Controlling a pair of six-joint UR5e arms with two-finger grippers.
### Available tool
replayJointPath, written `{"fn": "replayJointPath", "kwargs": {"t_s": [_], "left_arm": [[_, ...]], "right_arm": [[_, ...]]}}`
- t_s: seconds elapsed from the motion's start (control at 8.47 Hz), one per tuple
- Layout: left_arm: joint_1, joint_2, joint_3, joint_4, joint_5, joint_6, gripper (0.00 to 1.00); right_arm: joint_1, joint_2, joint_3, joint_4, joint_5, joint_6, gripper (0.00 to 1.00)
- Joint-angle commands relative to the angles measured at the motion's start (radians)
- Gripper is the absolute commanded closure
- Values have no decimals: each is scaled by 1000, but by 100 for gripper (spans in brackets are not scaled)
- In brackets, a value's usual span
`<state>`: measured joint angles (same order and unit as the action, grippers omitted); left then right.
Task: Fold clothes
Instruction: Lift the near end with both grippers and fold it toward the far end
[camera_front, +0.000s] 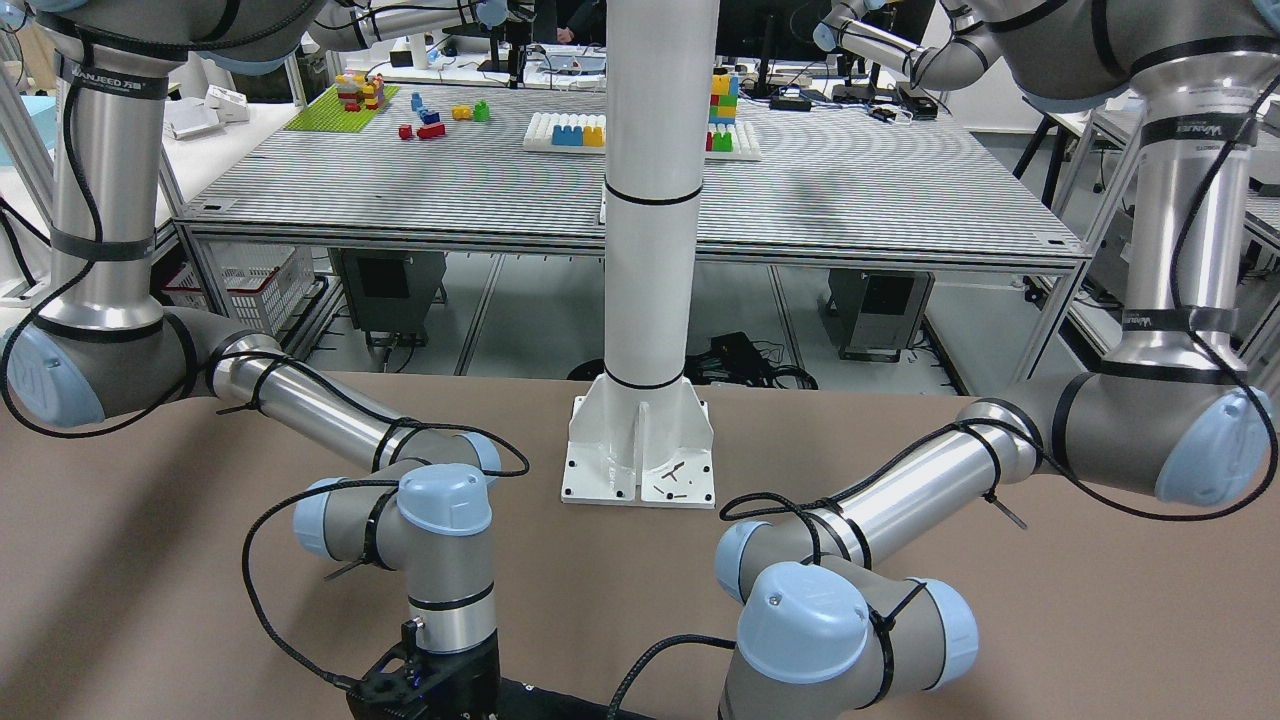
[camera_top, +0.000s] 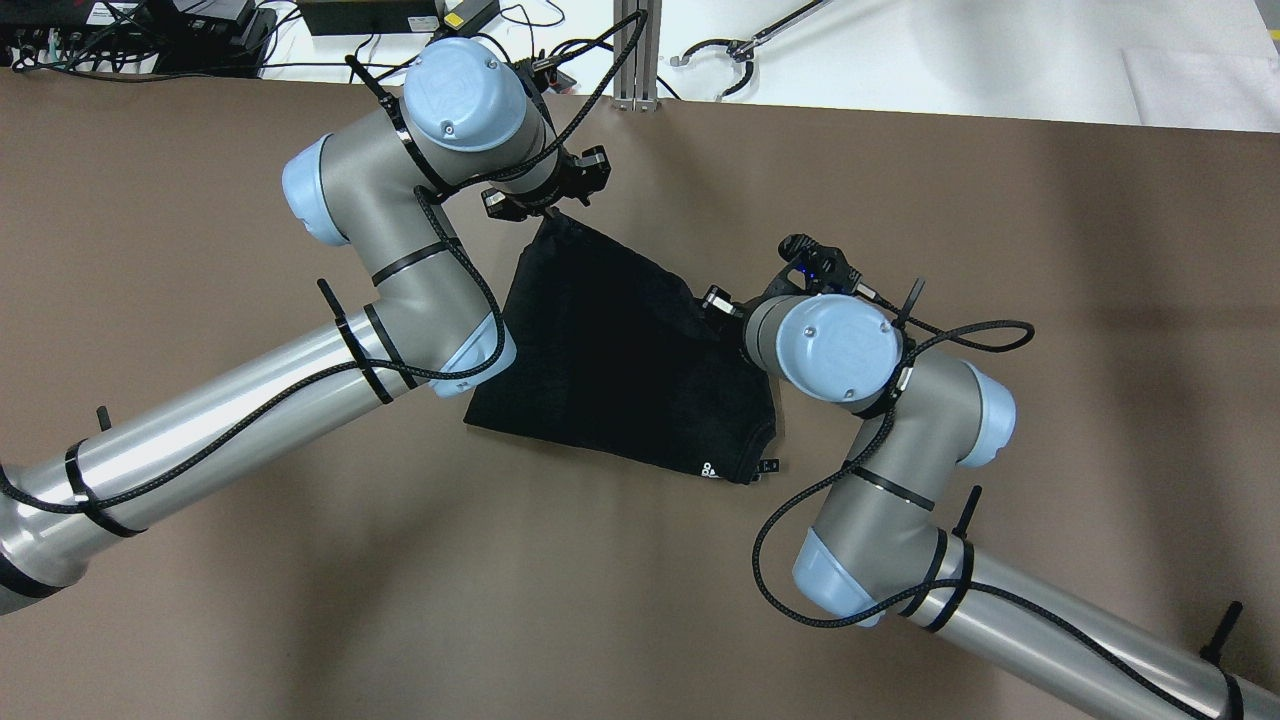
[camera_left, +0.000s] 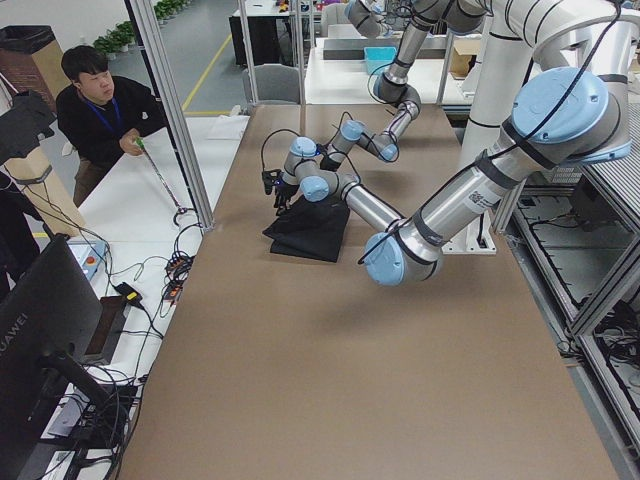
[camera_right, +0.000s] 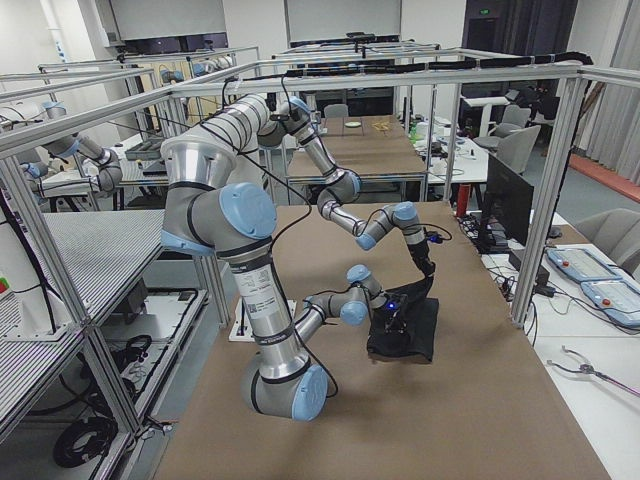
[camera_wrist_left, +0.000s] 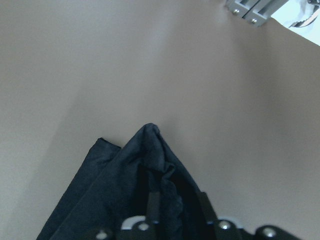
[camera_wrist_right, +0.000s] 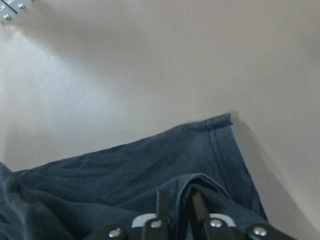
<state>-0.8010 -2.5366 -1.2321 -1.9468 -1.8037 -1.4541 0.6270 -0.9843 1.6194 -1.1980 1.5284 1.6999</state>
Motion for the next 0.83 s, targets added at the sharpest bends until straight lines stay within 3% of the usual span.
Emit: {"fn": "replayJointPath", "kwargs": {"t_s": [0.0, 0.47, 0.71], "left_arm": [[-12, -5, 3, -14, -9, 12, 5], [-12, 6, -12, -14, -9, 12, 5], [-9, 10, -24, -14, -9, 12, 5]], "right_arm": [[60, -8, 103, -9, 159, -25, 8], [8, -5, 129, -12, 148, 53, 9], [-30, 4, 82, -14, 101, 40, 20]]}}
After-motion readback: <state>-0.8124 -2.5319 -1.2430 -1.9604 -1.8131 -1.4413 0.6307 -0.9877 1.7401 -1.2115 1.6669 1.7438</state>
